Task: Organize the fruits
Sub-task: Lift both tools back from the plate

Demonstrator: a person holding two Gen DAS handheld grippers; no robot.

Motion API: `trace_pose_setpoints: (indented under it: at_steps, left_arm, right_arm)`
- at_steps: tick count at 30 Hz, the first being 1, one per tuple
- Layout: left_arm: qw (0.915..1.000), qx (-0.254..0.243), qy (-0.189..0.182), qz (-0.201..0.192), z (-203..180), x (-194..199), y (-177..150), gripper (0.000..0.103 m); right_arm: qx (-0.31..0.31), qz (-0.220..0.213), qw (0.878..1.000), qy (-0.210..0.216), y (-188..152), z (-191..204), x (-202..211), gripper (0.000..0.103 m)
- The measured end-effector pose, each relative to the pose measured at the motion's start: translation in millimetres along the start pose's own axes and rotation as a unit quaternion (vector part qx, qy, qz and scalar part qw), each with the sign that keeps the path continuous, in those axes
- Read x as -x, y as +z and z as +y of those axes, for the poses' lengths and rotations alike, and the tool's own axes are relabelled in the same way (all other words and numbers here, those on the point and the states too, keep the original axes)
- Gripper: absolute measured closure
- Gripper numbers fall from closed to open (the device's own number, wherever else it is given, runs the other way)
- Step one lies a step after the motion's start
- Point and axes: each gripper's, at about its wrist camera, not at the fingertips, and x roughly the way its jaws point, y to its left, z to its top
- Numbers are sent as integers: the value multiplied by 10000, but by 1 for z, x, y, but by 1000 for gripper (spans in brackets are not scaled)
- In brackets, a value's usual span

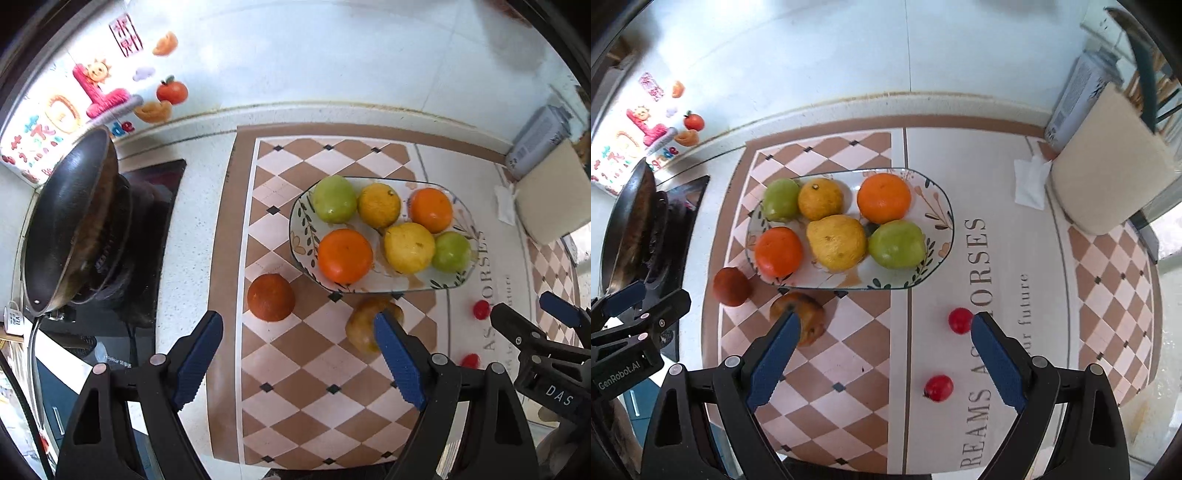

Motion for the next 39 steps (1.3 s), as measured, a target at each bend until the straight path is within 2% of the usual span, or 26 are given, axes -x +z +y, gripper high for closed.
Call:
trace_pose_setpoints:
  at_steps: [13, 20, 30, 39]
  left_arm:
    - [9971, -38, -243, -723, -4, 81, -32, 20]
    - [9936, -54, -266, -1098, -6, 118, -47, 20]
    - [9906, -9, -308, -1334, -9, 136, -62, 20]
    - [9904, -6, -269, -1359, -11, 133, -57, 20]
  right_arm:
    - [77, -715, 9974, 86, -42, 8, 98, 7]
    - [110, -1007, 9948, 66, -56, 8, 134, 7]
    - [41, -1200, 9927, 90, -65, 7, 155, 7]
    - [-58, -1170, 9929, 187, -62, 4, 151, 7]
